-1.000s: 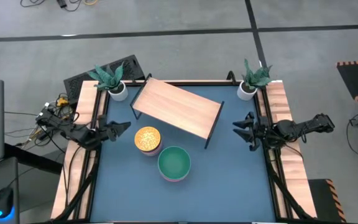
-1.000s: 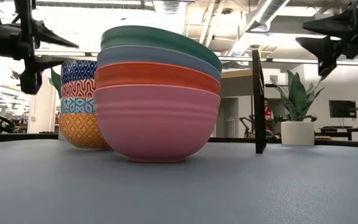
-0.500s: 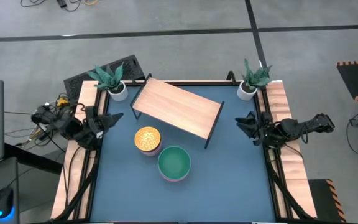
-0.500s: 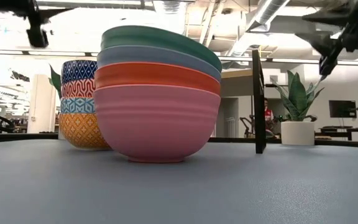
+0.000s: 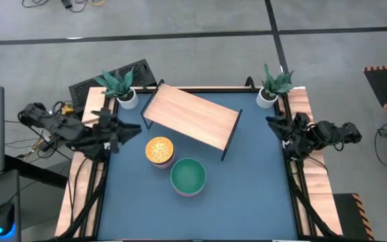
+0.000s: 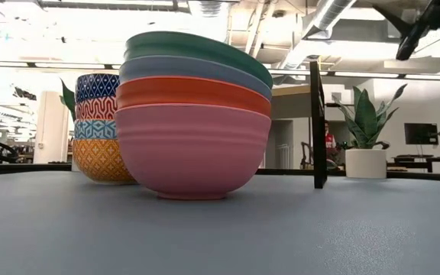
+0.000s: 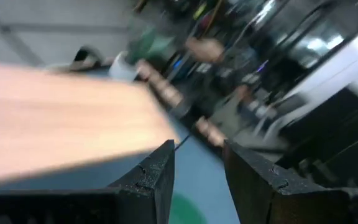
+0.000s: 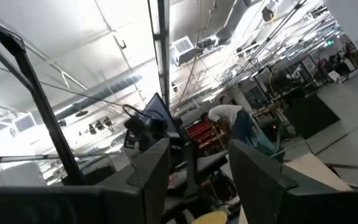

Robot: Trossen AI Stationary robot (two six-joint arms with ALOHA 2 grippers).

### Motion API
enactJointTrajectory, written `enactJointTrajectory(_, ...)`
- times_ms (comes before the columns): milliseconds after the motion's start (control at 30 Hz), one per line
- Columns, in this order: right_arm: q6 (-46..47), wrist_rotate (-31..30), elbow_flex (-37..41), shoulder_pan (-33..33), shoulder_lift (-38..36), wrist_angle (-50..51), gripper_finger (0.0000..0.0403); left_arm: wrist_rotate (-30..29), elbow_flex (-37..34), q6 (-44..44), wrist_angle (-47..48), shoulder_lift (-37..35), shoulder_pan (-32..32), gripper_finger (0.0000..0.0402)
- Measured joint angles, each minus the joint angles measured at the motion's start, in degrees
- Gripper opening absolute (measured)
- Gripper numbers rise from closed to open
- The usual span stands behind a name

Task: Place and stack bowls onto a shelf
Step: Put the green bowl on the shelf

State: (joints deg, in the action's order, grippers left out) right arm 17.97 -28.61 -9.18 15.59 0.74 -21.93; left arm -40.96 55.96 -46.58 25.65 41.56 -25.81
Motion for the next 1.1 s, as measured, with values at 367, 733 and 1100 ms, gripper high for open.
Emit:
enactJointTrajectory(367, 3.0, -4.2, -0.1, 0.0, 0.0, 8.9, 0.0191, 19.9, 16.8, 1.7, 13.9, 18.8, 4.4, 0.0121)
enactJointTrajectory(733, 3.2, -4.2, -0.1, 0.0, 0.0, 15.3, 0.0191, 38.2, 19.2, 32.6, 14.0, 30.7, 5.6, 0.0121)
enactJointTrajectory(1100, 3.1, -4.0, -0.1, 0.0, 0.0, 19.6, 0.0191, 42.2, 19.2, 48.1, 13.9, 43.8, 5.6, 0.0121)
